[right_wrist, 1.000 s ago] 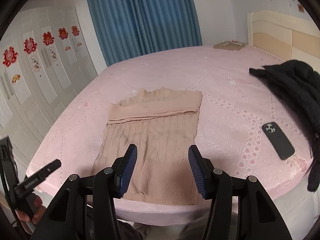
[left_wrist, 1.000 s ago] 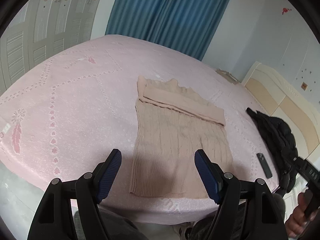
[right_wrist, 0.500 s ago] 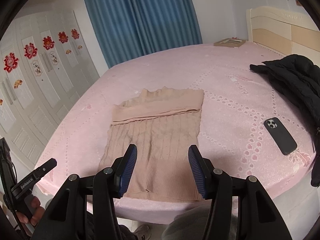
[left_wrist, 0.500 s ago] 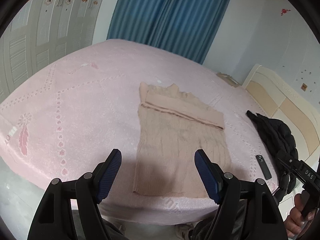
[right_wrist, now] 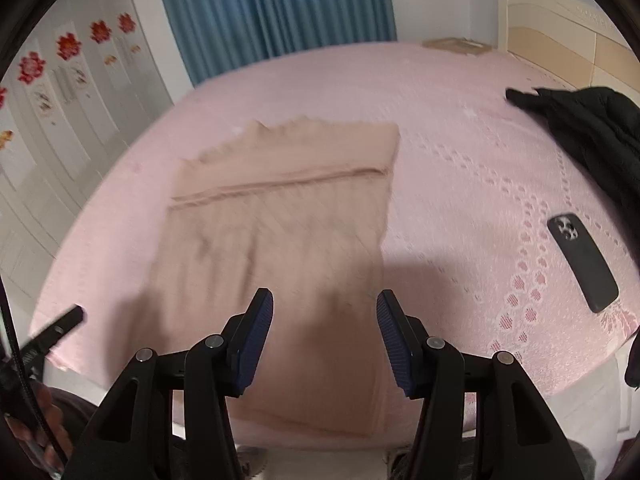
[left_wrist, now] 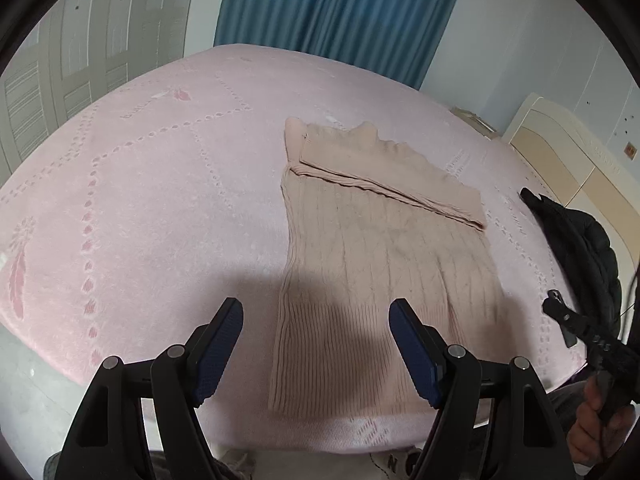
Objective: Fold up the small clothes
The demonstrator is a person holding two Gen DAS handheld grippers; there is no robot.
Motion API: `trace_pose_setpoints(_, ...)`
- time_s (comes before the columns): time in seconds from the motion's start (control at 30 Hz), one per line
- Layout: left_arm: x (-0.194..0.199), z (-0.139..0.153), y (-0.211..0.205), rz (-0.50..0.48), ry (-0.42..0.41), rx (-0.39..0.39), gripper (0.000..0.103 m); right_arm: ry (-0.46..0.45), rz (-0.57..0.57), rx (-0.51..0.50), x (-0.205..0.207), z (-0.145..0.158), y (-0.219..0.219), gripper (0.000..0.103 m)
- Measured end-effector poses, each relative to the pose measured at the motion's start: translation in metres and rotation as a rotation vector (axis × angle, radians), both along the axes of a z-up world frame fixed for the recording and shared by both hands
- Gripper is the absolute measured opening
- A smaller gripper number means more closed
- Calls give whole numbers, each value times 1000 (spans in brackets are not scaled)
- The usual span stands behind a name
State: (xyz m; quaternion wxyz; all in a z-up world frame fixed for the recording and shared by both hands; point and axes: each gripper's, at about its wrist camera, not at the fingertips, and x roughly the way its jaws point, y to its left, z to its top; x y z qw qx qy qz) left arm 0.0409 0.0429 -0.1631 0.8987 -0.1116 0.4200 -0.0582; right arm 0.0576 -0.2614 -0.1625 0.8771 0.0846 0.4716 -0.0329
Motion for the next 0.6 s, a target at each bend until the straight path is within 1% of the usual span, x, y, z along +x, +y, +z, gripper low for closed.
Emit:
trace_pose_setpoints(0.07, 3, -4, 0, 0, 4, -5, 74, 26, -24, 14, 9, -9, -4, 53)
trace_pose_setpoints(0.13, 5, -7, -1, -7, -2, 21, 74, 38, -37, 63, 19, -15, -7, 53)
trace_pose_setpoints(0.17, 5, -8, -1, -9, -5, 41, 74, 40, -42, 59, 23, -16, -6, 53)
trace_pose_setpoints(0.2, 6, -11, -1, -13, -3, 55, 74, 42, -39, 29, 25, -16, -2, 53)
trace_pose_setpoints(0.27, 12, -22, -2, -22, 45, 52, 74, 30, -26, -15, 19, -15, 4, 53)
trace_pose_setpoints(0.37, 15, -29, -3, -20, 84, 42, 73, 33, -34, -33, 5, -18, 1, 53)
trace_pose_setpoints(0.4, 13, -31, -3, -17, 93, 40, 72, 44, -35, -33, 4, -20, -1, 53)
trace_pose_setpoints(0.5, 3, -39, -5, 1, 117, 46, 72, 116, -55, -56, -3, -34, -11, 53)
trace_pose_setpoints(0.53, 1, -42, -6, 2, 125, 44, 71, 140, -67, -38, -9, -38, -16, 53)
trace_pose_setpoints(0.6, -4, -50, -9, -1, 151, 40, 69, 161, -78, 14, -17, -43, -23, 53)
